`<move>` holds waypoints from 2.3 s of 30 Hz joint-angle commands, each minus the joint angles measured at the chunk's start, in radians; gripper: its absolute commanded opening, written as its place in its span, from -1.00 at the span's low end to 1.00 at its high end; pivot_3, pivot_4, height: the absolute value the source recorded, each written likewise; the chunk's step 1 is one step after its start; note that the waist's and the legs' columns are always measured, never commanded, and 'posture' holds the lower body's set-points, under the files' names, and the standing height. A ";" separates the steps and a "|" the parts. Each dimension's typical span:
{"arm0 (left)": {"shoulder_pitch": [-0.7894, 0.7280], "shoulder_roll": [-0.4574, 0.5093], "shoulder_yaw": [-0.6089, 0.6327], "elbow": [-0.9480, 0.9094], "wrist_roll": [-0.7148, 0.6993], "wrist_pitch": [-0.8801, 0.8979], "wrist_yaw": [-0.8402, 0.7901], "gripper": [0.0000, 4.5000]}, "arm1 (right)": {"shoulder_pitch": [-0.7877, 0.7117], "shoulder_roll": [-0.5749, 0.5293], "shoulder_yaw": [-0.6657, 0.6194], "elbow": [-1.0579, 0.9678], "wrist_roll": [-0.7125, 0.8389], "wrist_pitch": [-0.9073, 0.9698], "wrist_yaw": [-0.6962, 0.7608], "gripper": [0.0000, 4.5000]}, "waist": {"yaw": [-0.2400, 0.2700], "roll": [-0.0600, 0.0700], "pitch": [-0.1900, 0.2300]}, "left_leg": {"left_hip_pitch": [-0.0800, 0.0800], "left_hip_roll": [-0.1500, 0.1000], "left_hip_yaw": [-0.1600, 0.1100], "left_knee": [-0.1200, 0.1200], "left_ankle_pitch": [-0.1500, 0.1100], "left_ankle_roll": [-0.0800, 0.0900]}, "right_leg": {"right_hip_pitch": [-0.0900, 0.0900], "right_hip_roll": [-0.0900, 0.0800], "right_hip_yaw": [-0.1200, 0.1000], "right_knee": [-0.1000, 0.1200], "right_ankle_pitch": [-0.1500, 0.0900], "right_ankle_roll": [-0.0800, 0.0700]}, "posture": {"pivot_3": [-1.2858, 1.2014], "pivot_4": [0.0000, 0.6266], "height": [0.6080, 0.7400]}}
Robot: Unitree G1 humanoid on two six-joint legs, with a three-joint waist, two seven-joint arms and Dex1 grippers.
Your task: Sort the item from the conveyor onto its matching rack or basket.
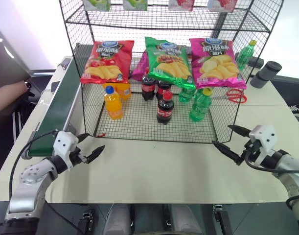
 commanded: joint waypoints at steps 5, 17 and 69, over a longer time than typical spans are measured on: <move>0.006 0.002 0.029 -0.021 0.005 -0.023 0.023 1.00 | -0.019 0.006 -0.006 0.000 0.001 -0.019 0.000 0.99 | 0.000 0.000 0.000 | 0.000 0.000 0.000 0.000 0.000 0.000 | 0.000 0.000 0.000 0.000 0.000 0.000 | 0.03 -0.52 1.00; 0.002 0.010 0.028 -0.012 0.013 -0.028 0.031 1.00 | -0.026 0.015 0.006 0.043 -0.010 -0.058 0.017 0.99 | 0.000 0.000 0.000 | 0.000 0.000 0.000 0.000 0.000 0.000 | 0.000 0.001 0.000 0.000 0.001 0.001 | 0.03 -0.52 1.00; 0.055 -0.018 0.027 -0.109 0.014 -0.010 0.087 1.00 | -0.137 0.019 0.072 -0.209 0.024 0.221 -0.100 0.99 | 0.000 0.000 0.000 | 0.001 0.000 0.000 0.001 0.000 0.000 | 0.000 0.002 0.000 0.001 0.002 0.004 | 0.03 -0.52 1.00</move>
